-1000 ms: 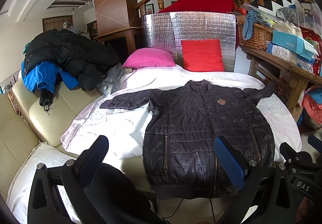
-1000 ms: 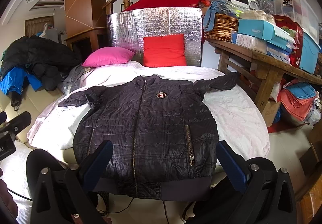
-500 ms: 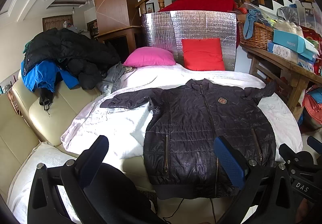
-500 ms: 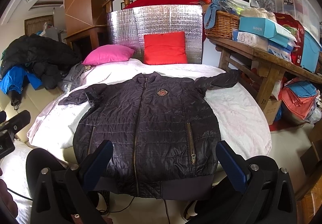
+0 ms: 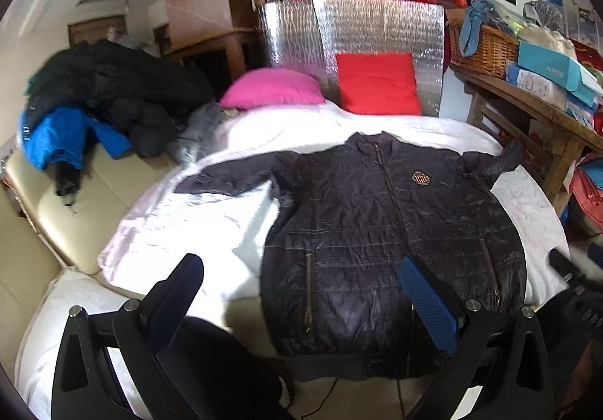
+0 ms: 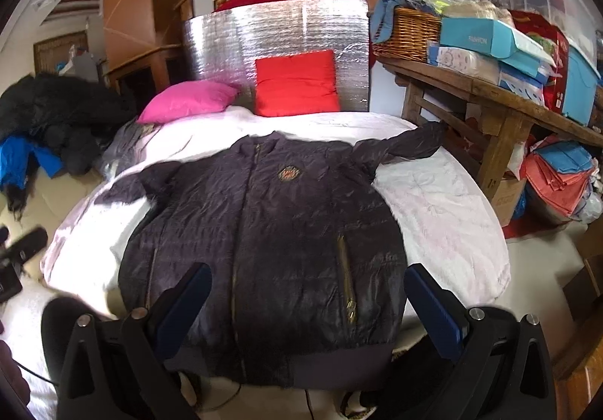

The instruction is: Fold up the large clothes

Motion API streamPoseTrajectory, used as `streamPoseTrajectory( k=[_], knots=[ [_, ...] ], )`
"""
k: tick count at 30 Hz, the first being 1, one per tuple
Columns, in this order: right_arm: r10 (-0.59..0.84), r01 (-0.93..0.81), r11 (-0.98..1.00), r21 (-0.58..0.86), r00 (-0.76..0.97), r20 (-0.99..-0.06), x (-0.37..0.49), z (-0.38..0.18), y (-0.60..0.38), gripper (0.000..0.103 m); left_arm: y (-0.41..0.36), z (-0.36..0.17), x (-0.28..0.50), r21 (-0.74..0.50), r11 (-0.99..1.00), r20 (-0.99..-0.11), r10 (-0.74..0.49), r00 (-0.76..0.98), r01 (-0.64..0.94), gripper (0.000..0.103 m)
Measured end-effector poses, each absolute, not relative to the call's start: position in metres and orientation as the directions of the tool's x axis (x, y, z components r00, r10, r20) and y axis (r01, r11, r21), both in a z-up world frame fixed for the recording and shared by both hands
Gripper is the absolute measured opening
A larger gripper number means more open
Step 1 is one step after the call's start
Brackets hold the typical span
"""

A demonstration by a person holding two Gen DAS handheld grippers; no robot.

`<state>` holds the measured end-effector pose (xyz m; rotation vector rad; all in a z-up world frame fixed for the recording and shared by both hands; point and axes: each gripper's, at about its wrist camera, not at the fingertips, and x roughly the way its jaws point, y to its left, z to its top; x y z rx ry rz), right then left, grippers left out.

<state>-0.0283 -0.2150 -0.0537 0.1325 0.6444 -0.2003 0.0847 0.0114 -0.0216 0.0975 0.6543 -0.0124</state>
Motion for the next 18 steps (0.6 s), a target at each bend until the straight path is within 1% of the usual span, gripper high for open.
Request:
streamPoseTrajectory(
  k=[3,7,10,12,14,18],
  knots=[
    [-0.169,0.274,0.957,0.095,0.793,-0.586,-0.001,-0.047,-0.254,0.103,0.007,-0.036,0.143,0.056,0.997,-0.667,0.0,0.745,0.051,0.103],
    [-0.176,0.329,0.925,0.191,0.814,-0.554,0.044,-0.047,-0.329,0.103,-0.004,-0.074,0.241,0.066,0.998,-0.736,0.05,0.675,-0.002,0.103],
    [-0.164,0.38,0.881,0.283,0.805,-0.57,0.085,-0.058,-0.395,0.103,-0.015,-0.1,0.294,0.113,0.993,-0.746,0.103,0.658,-0.027,0.103],
    [-0.15,0.43,0.82,0.378,0.798,-0.584,0.115,-0.071,-0.444,0.103,-0.026,-0.116,0.327,0.139,0.99,-0.749,0.125,0.65,-0.03,0.103],
    [-0.138,0.465,0.752,0.467,0.804,-0.578,0.146,-0.086,-0.488,0.103,-0.038,-0.129,0.355,0.16,0.986,-0.736,0.145,0.662,-0.037,0.103],
    [-0.126,0.513,0.642,0.57,0.804,-0.581,0.212,-0.119,-0.555,0.103,-0.05,-0.142,0.387,0.169,0.985,-0.703,0.145,0.697,-0.034,0.103]
  ],
)
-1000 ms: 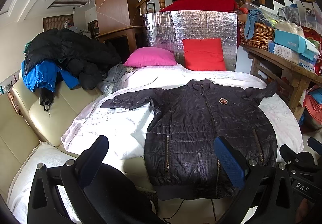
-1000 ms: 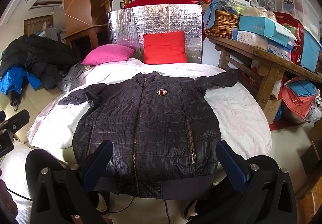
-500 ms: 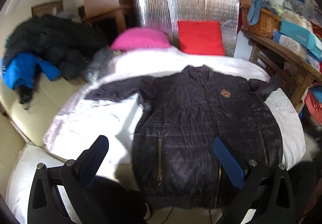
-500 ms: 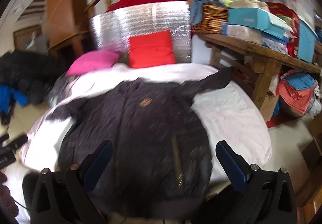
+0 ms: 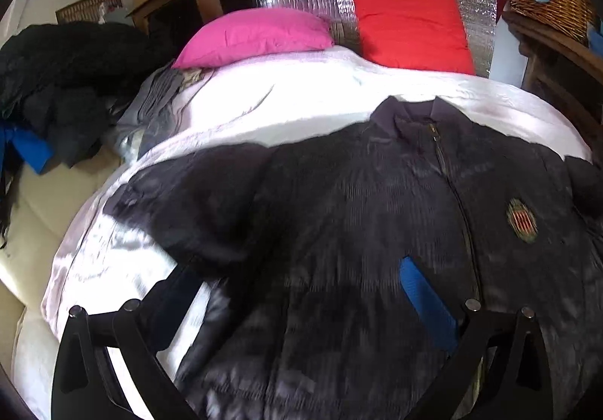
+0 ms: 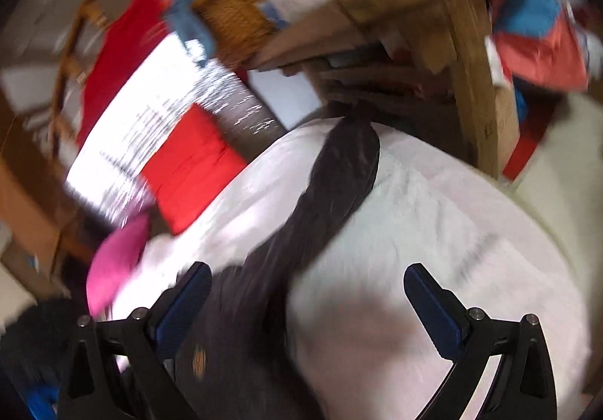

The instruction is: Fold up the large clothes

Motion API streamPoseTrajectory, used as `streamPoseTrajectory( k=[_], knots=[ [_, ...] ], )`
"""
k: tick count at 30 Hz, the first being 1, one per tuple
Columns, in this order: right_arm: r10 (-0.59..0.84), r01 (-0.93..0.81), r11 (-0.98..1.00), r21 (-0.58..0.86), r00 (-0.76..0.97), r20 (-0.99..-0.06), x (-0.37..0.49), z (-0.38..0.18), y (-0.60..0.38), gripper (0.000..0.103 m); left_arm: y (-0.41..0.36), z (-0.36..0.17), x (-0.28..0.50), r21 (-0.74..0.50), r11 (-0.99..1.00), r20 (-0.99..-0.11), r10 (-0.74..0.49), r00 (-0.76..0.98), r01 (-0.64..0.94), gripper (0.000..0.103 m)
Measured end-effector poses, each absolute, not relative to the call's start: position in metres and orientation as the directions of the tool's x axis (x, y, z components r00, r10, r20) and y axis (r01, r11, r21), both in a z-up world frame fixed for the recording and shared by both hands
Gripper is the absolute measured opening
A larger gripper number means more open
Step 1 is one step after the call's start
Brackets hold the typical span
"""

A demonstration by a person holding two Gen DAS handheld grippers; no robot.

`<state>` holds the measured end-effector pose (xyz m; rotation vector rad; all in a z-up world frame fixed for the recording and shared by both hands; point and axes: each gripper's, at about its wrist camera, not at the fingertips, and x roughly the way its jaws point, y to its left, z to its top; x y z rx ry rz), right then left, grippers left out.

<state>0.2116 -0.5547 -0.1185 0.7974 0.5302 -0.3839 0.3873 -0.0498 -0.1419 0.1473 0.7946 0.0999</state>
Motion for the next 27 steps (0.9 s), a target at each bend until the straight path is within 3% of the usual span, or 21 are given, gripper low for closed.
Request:
streamPoseTrajectory(
  k=[7,10,11,12,13,15,21,27],
  knots=[
    [-0.17,0.573,0.55,0.607,0.789,-0.591,0.307,-0.169,-0.635,0.103,-0.067,-0.167,0.408,0.262,0.965,-0.679,0.176,0.713,0.012,0.103],
    [-0.172,0.618,0.535,0.575,0.747,-0.642,0.343,-0.191,-0.662,0.092,-0.07,-0.175,0.415,0.299,0.954,-0.677,0.192,0.71,0.026,0.103],
    [-0.171,0.629,0.529,0.569,0.736,-0.654,0.352,-0.198,-0.67,0.072,-0.068,-0.178,0.417,0.295,0.955,-0.684,0.189,0.705,0.029,0.103],
    [-0.162,0.623,0.527,0.578,0.741,-0.652,0.356,-0.205,-0.673,0.04,-0.067,-0.18,0.42,0.295,0.955,-0.691,0.192,0.697,0.029,0.103],
    [-0.141,0.611,0.521,0.596,0.75,-0.646,0.359,-0.211,-0.676,0.029,-0.065,-0.182,0.422,0.296,0.955,-0.696,0.199,0.69,0.023,0.103],
    [-0.152,0.638,0.49,0.595,0.734,-0.662,0.361,-0.219,-0.678,0.022,-0.06,-0.183,0.427,0.286,0.958,-0.706,0.204,0.679,0.01,0.103],
    [-0.149,0.52,0.607,0.601,0.817,-0.557,0.344,-0.158,-0.626,0.018,-0.043,-0.167,0.423,0.228,0.973,-0.69,0.192,0.698,-0.041,0.103],
    [0.051,0.248,0.751,0.612,0.902,-0.428,0.321,-0.1,-0.506,0.018,-0.014,-0.152,0.412,0.171,0.982,-0.694,0.175,0.698,-0.077,0.103]
  ],
)
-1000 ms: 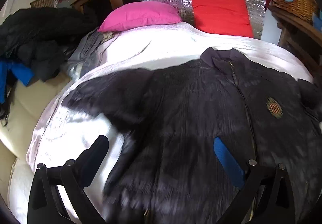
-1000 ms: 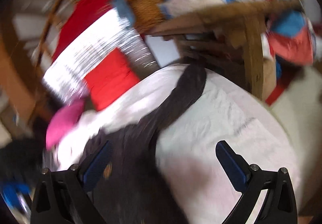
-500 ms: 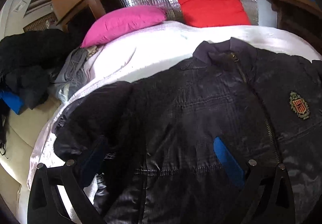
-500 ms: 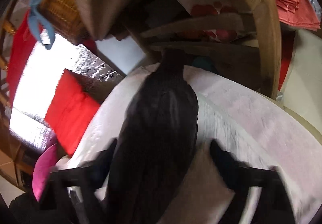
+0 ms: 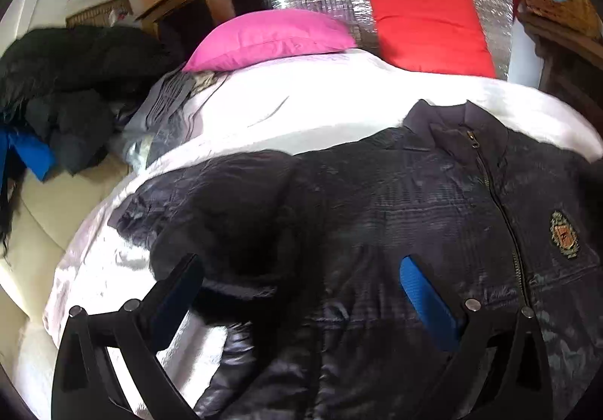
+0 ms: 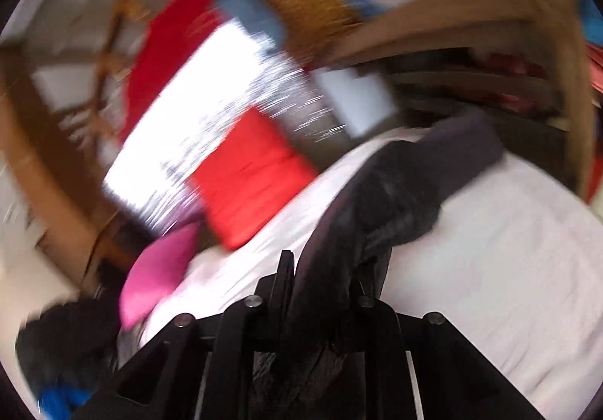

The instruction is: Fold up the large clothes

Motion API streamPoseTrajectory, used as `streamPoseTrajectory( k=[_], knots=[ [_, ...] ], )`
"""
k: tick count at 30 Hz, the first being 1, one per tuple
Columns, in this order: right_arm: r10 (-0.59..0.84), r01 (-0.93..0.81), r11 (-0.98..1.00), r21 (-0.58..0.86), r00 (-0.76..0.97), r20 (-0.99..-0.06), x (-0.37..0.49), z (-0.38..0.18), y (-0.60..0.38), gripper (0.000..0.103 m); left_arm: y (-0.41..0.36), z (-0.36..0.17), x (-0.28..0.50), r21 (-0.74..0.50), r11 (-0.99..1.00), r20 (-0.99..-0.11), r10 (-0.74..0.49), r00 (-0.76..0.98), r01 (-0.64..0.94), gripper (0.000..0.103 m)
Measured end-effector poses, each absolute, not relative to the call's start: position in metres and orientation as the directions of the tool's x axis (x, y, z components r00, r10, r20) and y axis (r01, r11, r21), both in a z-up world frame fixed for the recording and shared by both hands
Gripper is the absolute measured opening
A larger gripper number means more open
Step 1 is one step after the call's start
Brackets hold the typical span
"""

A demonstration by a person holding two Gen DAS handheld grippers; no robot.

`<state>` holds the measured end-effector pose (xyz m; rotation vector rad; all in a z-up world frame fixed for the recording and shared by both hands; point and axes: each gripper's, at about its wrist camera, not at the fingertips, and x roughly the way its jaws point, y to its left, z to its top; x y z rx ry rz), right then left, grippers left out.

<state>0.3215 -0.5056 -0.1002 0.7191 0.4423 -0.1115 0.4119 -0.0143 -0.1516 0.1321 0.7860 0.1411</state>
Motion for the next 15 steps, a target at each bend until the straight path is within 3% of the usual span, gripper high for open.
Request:
streamPoseTrajectory(
  k=[5,11,13,14,15],
  knots=[
    [0.282,0.038,0.791,0.61,0.863,-0.42,0.316,-0.112,-0.397,0.018,0.014,-0.142,0.397,0.132,0.983,-0.687,0.182,0.704,-0.126,0.103],
    [0.501,-0.062,0.764,0.642,0.683,-0.531,0.34,-0.181,-0.303,0.022,0.028,-0.135,0.376,0.153,0.978,-0.655,0.207,0.727,-0.141,0.103],
    [0.585,-0.03,0.702,0.711,0.593,-0.553,0.35,-0.208,-0.287,0.049,0.036,-0.132,0.374,0.107,0.985,-0.663,0.173,0.728,-0.137,0.103],
    [0.631,-0.009,0.661,0.75,0.547,-0.55,0.356,-0.222,-0.284,0.077,0.04,-0.131,0.374,0.074,0.989,-0.673,0.147,0.725,-0.131,0.103],
    [0.708,0.006,0.572,0.82,0.502,-0.497,0.356,-0.236,-0.28,0.083,0.042,-0.13,0.374,0.045,0.991,-0.682,0.123,0.721,-0.127,0.103]
  ],
)
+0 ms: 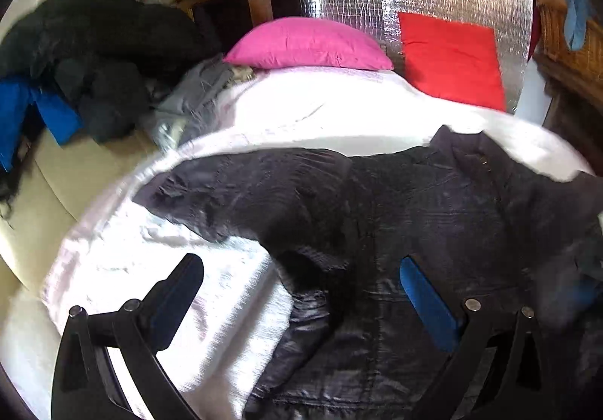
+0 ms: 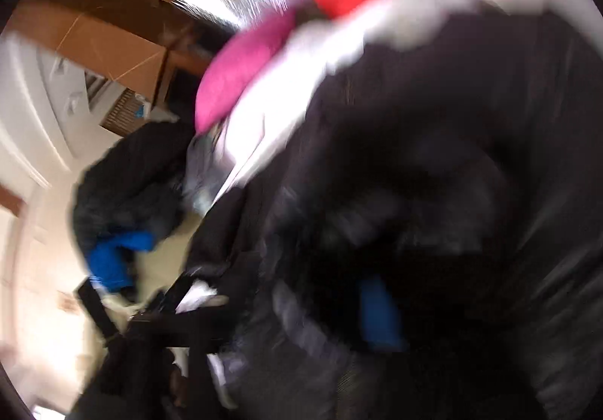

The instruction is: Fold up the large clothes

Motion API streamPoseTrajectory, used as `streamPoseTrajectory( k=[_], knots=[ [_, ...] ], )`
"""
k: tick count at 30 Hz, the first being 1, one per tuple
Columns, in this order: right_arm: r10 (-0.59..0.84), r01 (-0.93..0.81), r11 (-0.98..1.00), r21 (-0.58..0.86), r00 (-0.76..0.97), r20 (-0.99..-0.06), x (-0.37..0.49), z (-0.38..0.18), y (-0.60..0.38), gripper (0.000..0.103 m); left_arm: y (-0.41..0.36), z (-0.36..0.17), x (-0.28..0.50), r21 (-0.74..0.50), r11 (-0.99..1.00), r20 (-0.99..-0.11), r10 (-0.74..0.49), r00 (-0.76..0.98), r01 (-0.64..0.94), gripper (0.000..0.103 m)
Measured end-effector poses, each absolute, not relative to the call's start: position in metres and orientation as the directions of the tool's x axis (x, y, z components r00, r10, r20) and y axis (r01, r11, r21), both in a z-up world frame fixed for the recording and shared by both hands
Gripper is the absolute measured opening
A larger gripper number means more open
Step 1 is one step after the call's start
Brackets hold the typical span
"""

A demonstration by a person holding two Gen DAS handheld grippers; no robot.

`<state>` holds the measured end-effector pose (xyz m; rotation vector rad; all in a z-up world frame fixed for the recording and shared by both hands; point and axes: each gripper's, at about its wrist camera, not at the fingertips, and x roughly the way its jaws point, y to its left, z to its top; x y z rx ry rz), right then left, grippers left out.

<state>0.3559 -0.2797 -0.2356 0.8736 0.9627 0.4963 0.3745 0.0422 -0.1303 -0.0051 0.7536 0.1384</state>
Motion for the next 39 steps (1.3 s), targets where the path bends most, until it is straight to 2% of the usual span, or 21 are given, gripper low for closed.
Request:
streamPoseTrajectory(
  k=[4,6,8,12,14,18,20,21,22,25,27,28,31,35,39],
  knots=[
    [0.815,-0.026,0.454,0.891,0.415,-0.404,0.338,-0.232,-0.274,0.083,0.043,-0.129,0.381,-0.056,0.992,-0.696,0.045,0.717,-0.116,0.103],
    [0.778,-0.091,0.503,0.859,0.481,-0.405,0.32,-0.203,-0.289,0.083,0.035,-0.128,0.384,-0.098,0.992,-0.697,-0.009,0.717,-0.082,0.103],
    [0.642,-0.073,0.645,0.761,0.591,-0.488,0.309,-0.18,-0.312,0.083,0.023,-0.127,0.387,-0.116,0.993,-0.693,-0.055,0.719,-0.035,0.103],
    [0.251,0.162,0.847,0.506,0.718,-0.649,0.297,-0.171,-0.377,0.083,0.002,-0.132,0.402,-0.128,0.991,-0.708,-0.109,0.698,0.024,0.103],
    [0.194,0.238,0.835,0.495,0.715,-0.671,0.302,-0.183,-0.406,0.082,-0.002,-0.136,0.409,-0.136,0.99,-0.717,-0.116,0.688,0.025,0.103],
    [0.233,0.322,0.742,0.588,0.698,-0.677,0.318,-0.22,-0.451,0.081,-0.003,-0.143,0.428,-0.174,0.984,-0.715,-0.144,0.684,0.025,0.102],
    [0.214,0.348,0.746,0.567,0.681,-0.7,0.331,-0.23,-0.458,0.08,0.0,-0.145,0.437,-0.201,0.979,-0.701,-0.163,0.695,0.027,0.092],
    [0.239,0.339,0.737,0.585,0.679,-0.694,0.338,-0.236,-0.461,0.076,0.001,-0.146,0.441,-0.208,0.978,-0.699,-0.17,0.695,0.029,0.085],
    [0.275,0.326,0.719,0.614,0.678,-0.681,0.343,-0.243,-0.463,0.073,0.003,-0.148,0.446,-0.22,0.975,-0.698,-0.184,0.692,0.037,0.082],
    [0.361,0.311,0.685,0.659,0.641,-0.677,0.36,-0.264,-0.463,0.062,0.004,-0.154,0.459,-0.242,0.97,-0.706,-0.196,0.681,0.028,0.082],
    [0.398,0.304,0.682,0.665,0.608,-0.686,0.372,-0.274,-0.455,0.05,-0.001,-0.158,0.467,-0.263,0.964,-0.706,-0.227,0.671,0.049,0.082],
    [0.415,0.306,0.681,0.665,0.587,-0.695,0.375,-0.278,-0.451,0.048,-0.005,-0.16,0.471,-0.257,0.964,-0.713,-0.234,0.662,0.063,0.083],
    [0.356,0.306,0.738,0.602,0.581,-0.732,0.38,-0.275,-0.434,0.041,-0.016,-0.171,0.483,-0.288,0.952,-0.736,-0.287,0.613,0.1,0.083],
    [0.327,0.281,0.754,0.594,0.624,-0.71,0.375,-0.259,-0.423,0.037,-0.024,-0.191,0.497,-0.454,0.881,-0.733,-0.455,0.506,0.134,0.083],
    [0.283,0.307,0.788,0.534,0.589,-0.757,0.374,-0.265,-0.416,0.036,-0.016,-0.208,0.509,-0.532,0.845,-0.73,-0.488,0.478,0.049,0.083]
  ],
)
